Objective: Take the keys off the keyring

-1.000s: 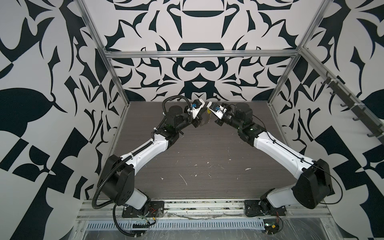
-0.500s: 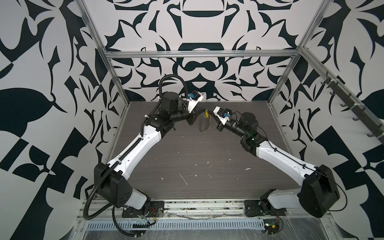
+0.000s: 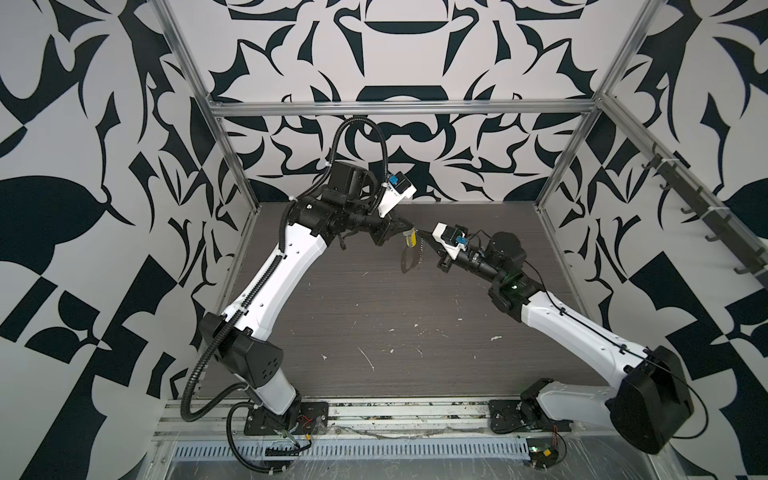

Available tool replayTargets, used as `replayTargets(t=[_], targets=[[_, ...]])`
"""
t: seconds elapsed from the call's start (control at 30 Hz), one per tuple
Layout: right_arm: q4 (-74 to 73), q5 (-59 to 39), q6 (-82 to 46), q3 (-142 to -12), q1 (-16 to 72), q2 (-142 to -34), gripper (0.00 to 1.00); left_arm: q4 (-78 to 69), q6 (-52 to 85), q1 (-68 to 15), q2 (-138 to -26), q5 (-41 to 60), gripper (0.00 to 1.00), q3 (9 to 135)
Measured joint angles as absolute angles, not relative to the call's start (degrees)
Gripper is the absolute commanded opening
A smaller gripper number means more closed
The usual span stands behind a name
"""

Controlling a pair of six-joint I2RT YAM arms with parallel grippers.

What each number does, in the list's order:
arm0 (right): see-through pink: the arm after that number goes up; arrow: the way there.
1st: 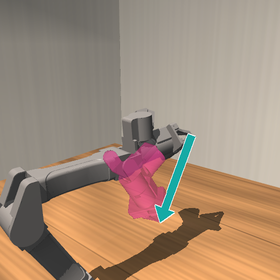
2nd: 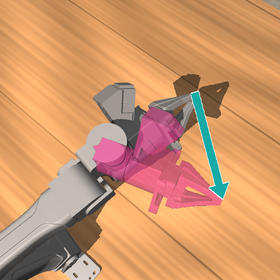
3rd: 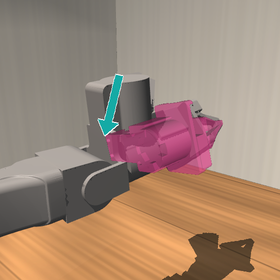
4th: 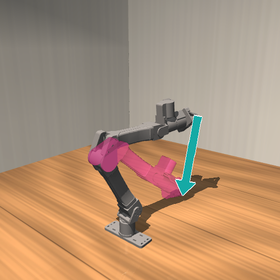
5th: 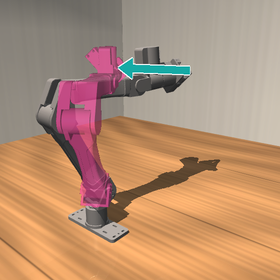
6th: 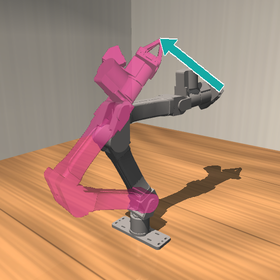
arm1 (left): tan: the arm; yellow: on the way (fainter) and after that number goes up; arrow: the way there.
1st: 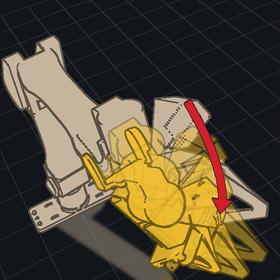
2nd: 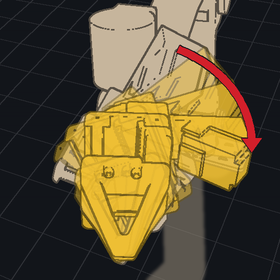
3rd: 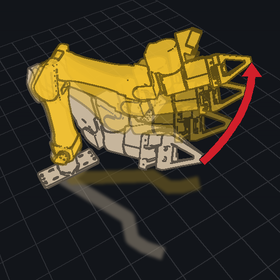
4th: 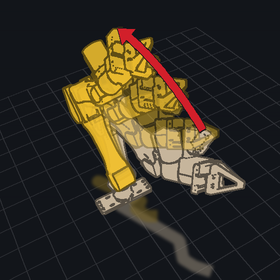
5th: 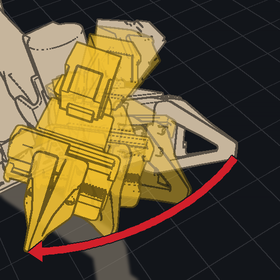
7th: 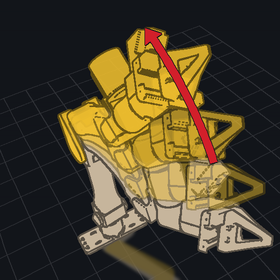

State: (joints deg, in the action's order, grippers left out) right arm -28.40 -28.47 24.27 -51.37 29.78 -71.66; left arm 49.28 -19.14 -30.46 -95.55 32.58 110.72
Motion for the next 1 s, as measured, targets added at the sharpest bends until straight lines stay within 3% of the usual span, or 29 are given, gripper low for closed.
replayTargets(t=[0.53, 1.0], targets=[[-5.8, -31.44, 41.91, -64.29, 30.22, -77.1, 0.0, 74.52, -27.51, -30.57, -106.76, 23.99, 0.0, 131.04], [-1.91, -33.28, 45.98, -65.82, 30.46, -77.95, 0.0, 77.97, -31.88, -32.01, -107.0, 19.4, 0.0, 130.52]])
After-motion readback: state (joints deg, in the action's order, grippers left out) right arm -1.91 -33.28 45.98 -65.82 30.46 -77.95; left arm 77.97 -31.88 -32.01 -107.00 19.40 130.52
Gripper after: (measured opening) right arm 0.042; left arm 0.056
